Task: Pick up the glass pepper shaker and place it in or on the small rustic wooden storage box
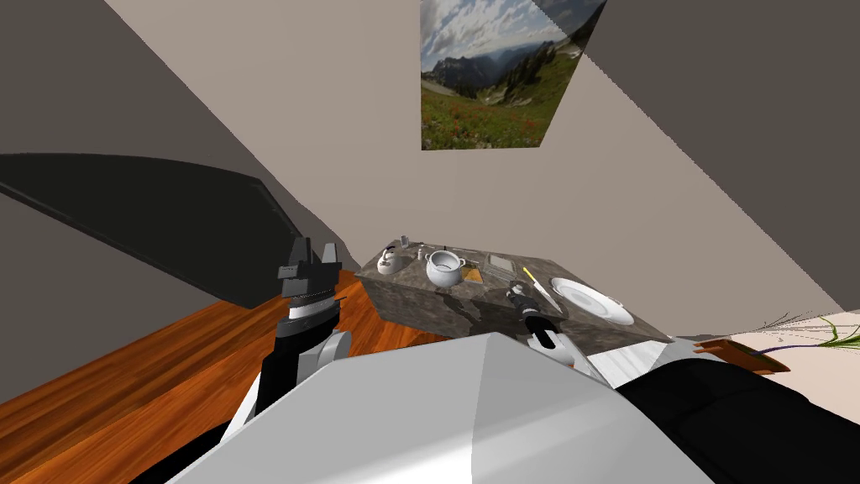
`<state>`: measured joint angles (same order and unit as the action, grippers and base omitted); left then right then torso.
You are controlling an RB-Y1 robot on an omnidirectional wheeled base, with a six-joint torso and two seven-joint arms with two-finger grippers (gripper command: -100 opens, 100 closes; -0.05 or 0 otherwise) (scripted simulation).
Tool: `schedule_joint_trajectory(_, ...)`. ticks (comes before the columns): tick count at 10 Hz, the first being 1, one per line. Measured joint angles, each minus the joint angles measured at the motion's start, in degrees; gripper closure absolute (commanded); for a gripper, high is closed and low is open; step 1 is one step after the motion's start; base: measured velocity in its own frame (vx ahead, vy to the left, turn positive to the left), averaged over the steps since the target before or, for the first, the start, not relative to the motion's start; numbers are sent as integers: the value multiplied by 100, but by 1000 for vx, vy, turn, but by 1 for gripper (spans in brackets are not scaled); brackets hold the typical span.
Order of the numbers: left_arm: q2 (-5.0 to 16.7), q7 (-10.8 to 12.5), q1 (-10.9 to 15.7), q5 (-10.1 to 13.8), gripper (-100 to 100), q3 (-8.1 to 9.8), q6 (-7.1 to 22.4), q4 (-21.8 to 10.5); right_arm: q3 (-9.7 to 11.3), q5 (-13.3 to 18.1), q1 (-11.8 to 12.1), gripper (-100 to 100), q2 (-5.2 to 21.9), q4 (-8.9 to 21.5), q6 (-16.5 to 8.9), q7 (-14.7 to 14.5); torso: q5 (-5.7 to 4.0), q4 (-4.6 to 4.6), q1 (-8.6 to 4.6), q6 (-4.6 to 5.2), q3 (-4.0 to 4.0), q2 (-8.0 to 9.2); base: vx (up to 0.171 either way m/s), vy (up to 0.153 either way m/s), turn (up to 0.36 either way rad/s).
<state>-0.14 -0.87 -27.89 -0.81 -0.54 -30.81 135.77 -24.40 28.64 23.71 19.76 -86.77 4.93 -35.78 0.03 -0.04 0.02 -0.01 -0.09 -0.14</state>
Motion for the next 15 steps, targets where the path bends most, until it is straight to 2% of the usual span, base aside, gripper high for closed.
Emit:
schedule_joint_trajectory(1,0,0,0,0,0,0,0,0,1,0,0,0,0,0,1,0,0,0,0,1,0,0,0,0,0)
schedule_joint_trajectory(2,0,0,0,0,0,0,0,0,1,0,0,100,0,0,1,0,0,0,1,1,0,0,25,20,-126)
schedule_joint_trajectory(5,0,0,-1,0,0,0,0,0,61,-25,255,100,17,-170,127,34,-2,-6,15,9,-5,-5,30,33,-81)
schedule_joint_trajectory(6,0,0,0,0,0,0,0,0,65,-26,266,0,17,-174,133,39,-2,-5,8,5,-4,-3,0,0,0)
schedule_joint_trajectory(7,0,0,0,0,0,0,0,0,65,-26,265,100,17,-173,132,39,-3,-4,2,5,-2,0,-117,10,-12)
schedule_joint_trajectory(10,-1,0,2,0,0,-1,0,-1,-62,122,96,100,-53,-266,49,163,1,13,28,15,45,81,-197,75,9)
schedule_joint_trajectory(13,-1,0,2,0,0,-1,1,-1,-272,344,-211,100,-151,-344,-100,325,4,19,33,18,56,98,-213,64,28)
schedule_joint_trajectory(15,-1,0,2,0,0,-1,1,-1,-402,465,-332,100,-202,-428,-186,424,2,19,19,21,55,96,-230,52,50)
